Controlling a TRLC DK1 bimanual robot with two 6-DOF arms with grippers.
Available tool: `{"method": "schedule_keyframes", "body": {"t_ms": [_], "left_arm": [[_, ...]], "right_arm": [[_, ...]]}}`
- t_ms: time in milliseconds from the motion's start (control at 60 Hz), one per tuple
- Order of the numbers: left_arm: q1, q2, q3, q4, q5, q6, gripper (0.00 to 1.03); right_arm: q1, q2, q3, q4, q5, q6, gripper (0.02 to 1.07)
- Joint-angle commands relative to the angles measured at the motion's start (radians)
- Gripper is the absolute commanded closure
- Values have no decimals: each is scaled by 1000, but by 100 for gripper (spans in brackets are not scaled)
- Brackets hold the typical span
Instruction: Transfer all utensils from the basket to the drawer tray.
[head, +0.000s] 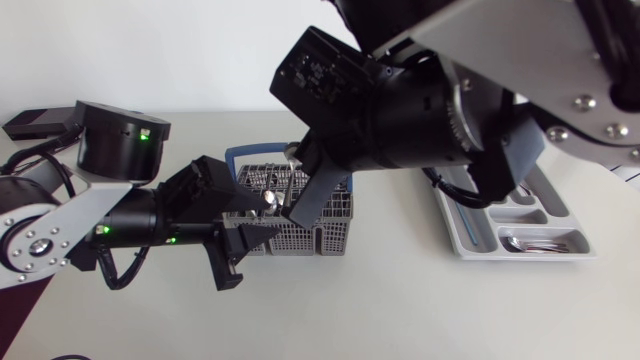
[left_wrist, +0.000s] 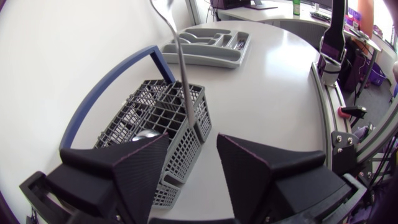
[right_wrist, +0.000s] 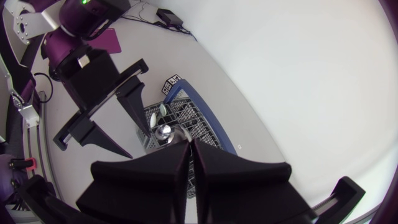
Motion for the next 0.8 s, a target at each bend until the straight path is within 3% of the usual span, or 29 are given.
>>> {"method": "schedule_keyframes", "body": {"t_ms": [0, 183, 417, 617, 783], "left_arm": [[-3, 25, 50, 0, 27, -47, 49], [-3, 55, 84, 5, 56, -89, 52], [-9, 86, 101, 5, 128, -115, 65], [-16, 97, 101, 0, 137, -116, 80], [-18, 97, 95, -12, 144, -116, 85]], "right_arm": [[8, -18, -44, -14, -16, 4, 100], [6, -34, -82, -1, -50, 18, 100], [5, -48, -111, 28, -83, 25, 100], [3, -51, -120, 48, -85, 22, 100], [0, -50, -126, 57, -85, 22, 100]]}}
